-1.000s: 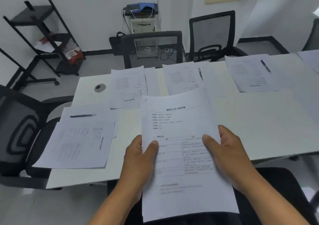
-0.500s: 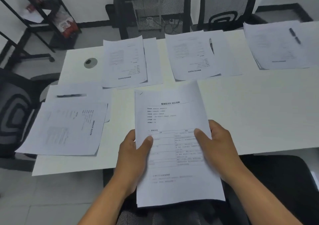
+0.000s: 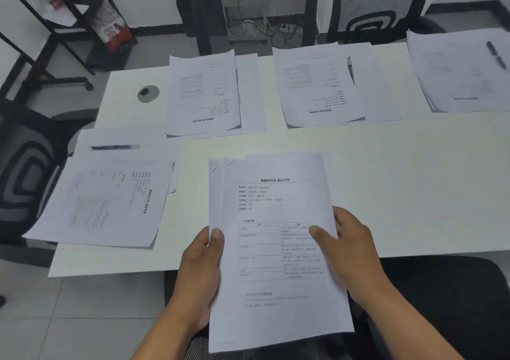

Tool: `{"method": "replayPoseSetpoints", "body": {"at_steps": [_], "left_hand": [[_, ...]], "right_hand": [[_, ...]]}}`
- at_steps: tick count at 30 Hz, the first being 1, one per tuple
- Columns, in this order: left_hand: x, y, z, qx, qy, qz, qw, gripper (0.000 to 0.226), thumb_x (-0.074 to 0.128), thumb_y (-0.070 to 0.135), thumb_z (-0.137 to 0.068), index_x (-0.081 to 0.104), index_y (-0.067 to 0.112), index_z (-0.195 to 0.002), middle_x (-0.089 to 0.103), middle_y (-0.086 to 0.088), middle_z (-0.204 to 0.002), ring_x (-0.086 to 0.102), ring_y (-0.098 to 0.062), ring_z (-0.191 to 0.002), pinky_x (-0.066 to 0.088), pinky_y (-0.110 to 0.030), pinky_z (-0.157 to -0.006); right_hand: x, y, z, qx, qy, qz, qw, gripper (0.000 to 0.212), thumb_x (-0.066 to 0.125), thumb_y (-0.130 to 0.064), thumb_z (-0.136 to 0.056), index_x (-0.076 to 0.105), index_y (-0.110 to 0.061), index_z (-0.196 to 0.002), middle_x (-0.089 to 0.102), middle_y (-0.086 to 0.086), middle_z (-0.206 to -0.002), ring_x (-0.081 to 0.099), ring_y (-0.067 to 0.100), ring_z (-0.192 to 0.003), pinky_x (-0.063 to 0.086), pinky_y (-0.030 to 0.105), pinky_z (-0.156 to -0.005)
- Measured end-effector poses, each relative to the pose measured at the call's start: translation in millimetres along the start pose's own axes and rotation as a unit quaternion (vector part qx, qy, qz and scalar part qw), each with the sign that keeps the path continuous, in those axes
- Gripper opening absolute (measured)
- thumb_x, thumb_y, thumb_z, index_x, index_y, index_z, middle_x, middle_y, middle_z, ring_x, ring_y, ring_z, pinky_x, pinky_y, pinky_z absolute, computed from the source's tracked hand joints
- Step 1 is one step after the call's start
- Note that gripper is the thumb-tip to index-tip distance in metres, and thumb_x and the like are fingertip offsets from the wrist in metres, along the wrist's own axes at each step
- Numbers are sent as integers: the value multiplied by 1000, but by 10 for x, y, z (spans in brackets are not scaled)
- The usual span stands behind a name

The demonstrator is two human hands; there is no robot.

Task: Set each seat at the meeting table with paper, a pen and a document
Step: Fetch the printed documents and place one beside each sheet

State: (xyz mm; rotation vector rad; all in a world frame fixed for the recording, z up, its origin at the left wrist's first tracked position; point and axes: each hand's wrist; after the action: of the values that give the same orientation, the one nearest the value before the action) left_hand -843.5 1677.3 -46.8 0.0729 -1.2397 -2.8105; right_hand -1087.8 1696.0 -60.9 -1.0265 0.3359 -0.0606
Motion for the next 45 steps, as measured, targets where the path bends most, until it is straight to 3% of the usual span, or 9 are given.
{"method": "replayPoseSetpoints", "body": {"at_steps": [10,16,21,24,30,36,39,42,45], "left_hand": [[35,-28,-64,-4,7,31,999,31,48,33,-116,74,19,-127,82,-9,-119,81,-33,-107,64,-56,-93],[4,15,-90,-6,33,42,999,32,50,35,-115,72,17,-130,82,-9,-121,80,-33,-109,60,-60,-100],[-49,19,-96,1,51,48,998,32,49,34,-115,73,20,-130,82,-7,-122,80,-30,-110,58,-57,-102],[-81,7,-87,-2,63,46,997,31,51,34,-114,74,19,-129,82,-7,-121,80,-31,-111,58,-57,-102],[-97,8,-64,-1,68,50,996,31,51,32,-114,74,17,-127,82,-11,-121,80,-34,-109,57,-61,-104],[-32,19,-12,4,52,38,998,31,50,31,-114,73,16,-128,82,-11,-121,80,-34,-109,57,-59,-103],[9,28,15,6,44,35,998,32,50,32,-114,74,16,-128,82,-12,-121,80,-35,-109,57,-60,-103],[62,45,56,9,39,27,999,31,49,31,-114,73,15,-127,82,-13,-119,80,-36,-108,59,-59,-101],[118,70,100,12,33,19,999,31,49,31,-115,73,17,-127,82,-12,-120,80,-36,-109,59,-60,-102]], "right_hand": [[-402,136,-340,6,68,74,995,6,70,-26,-104,65,-27,-105,74,-7,-102,74,12,-87,60,32,-70],[-690,187,-555,-1,101,134,986,7,66,-29,-105,62,-24,-108,70,-8,-102,69,13,-86,48,32,-62],[-871,287,-683,-2,130,176,976,12,64,-30,-106,60,-21,-111,67,-7,-103,66,15,-89,53,39,-71],[-897,334,-721,-9,131,199,971,13,61,-28,-107,57,-18,-115,63,-10,-102,62,8,-87,48,32,-65],[-865,383,-792,-39,142,238,960,12,58,-24,-108,55,-13,-111,61,-2,-99,59,16,-84,43,32,-63],[-804,445,-847,-42,170,286,942,21,65,-18,-100,58,-6,-116,61,10,-109,59,33,-99,49,43,-79],[-784,445,-862,-8,178,309,934,36,66,-19,-99,57,-2,-130,58,18,-121,51,41,-114,43,44,-94],[-767,405,-857,22,184,330,925,59,69,-20,-99,45,2,-149,47,28,-137,40,44,-126,35,50,-107],[-734,281,-766,24,205,331,921,68,72,-25,-98,40,-4,-154,38,24,-146,36,45,-130,38,54,-107]]}}
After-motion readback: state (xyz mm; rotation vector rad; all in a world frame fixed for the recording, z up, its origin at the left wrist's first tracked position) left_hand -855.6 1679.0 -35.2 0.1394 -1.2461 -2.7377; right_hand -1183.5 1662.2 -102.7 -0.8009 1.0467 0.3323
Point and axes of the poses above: each hand's wrist, its own z-axis away from the middle knuckle, its own x-axis out of the palm, y = z × x
